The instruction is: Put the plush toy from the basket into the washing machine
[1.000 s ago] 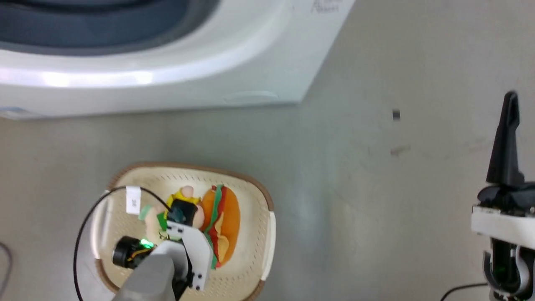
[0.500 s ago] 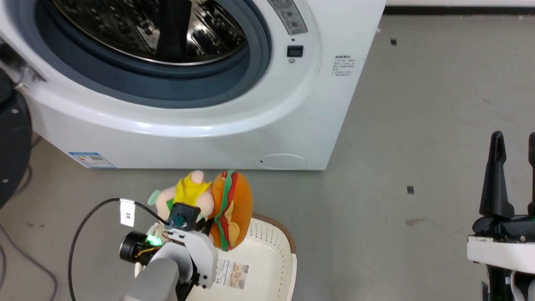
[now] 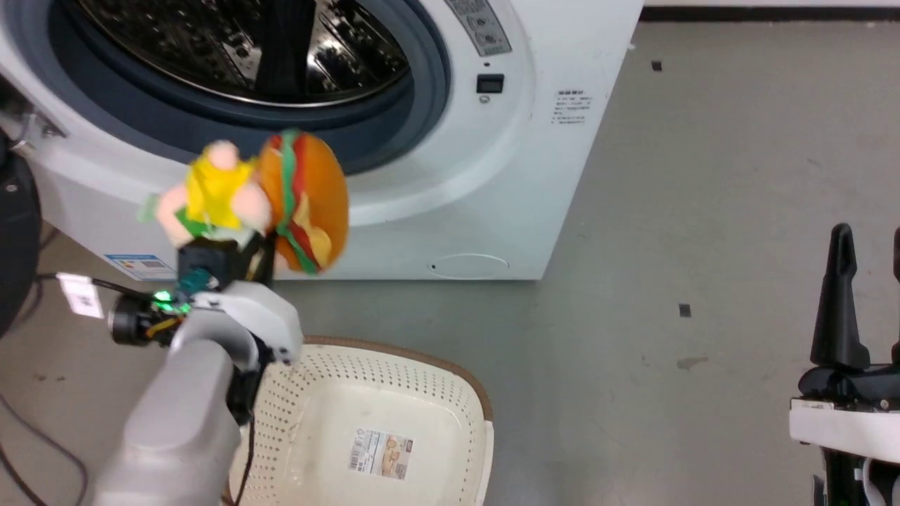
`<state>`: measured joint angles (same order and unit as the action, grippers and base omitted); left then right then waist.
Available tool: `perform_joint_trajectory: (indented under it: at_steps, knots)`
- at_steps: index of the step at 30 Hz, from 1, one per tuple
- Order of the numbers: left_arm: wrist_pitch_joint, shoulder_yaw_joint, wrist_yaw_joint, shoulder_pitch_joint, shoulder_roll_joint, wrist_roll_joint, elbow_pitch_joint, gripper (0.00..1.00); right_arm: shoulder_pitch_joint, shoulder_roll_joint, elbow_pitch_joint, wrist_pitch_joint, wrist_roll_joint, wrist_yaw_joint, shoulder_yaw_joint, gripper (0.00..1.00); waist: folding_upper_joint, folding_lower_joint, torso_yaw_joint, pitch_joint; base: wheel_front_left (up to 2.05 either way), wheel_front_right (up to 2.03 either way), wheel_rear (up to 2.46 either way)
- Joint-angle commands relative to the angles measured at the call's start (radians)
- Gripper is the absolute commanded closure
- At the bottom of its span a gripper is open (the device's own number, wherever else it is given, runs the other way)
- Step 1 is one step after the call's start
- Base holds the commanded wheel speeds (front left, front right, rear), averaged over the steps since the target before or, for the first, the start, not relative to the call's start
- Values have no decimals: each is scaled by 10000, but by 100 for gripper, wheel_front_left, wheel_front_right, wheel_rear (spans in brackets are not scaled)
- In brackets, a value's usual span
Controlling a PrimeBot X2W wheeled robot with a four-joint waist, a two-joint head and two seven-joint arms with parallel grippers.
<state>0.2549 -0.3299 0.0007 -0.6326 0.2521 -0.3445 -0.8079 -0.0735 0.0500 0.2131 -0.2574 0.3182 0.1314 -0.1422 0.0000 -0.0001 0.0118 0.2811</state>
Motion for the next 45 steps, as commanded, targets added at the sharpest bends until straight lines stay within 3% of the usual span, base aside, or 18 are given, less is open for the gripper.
perform_joint_trajectory:
  at_steps: [1, 11, 22, 34, 35, 36, 45]
  knots:
    - [66, 99, 103, -298, 121, 12, 167, 100, -190, 2, 82, -44, 40, -7, 22, 0, 0, 1, -226, 335, 0, 0, 0]
    - [64, 710, 430, -2575, 760, -15, 387, 100, -1098, 2, 302, -44, 169, -7, 143, 0, 0, 1, -1113, 2151, 0, 0, 0]
    - [-230, 1192, 503, -6100, 1801, -22, -844, 100, -2021, 2, 544, -44, 428, -7, 256, 0, 0, 1, -2126, 4111, 0, 0, 0]
    - [-48, 1124, 820, -8320, 2210, 249, -2291, 100, -2390, 2, 796, -44, 541, -7, 289, 0, 0, 1, -2481, 5218, 0, 0, 0]
    - [-27, 1125, 831, -8362, 2214, 251, -2373, 63, -2396, 2, 793, -44, 530, -7, 279, 0, 0, 1, -2463, 5235, 0, 0, 0]
    - [-6, 1121, 829, -8393, 2191, 251, -2428, 0, -2401, 2, 784, -44, 513, -7, 263, 0, 0, 1, -2431, 5239, 0, 0, 0]
    - [63, 1025, 639, -7714, 1839, 260, -2594, 0, -2285, 2, 580, -44, 255, -7, 316, 0, 0, 1, -2046, 4340, 0, 0, 0]
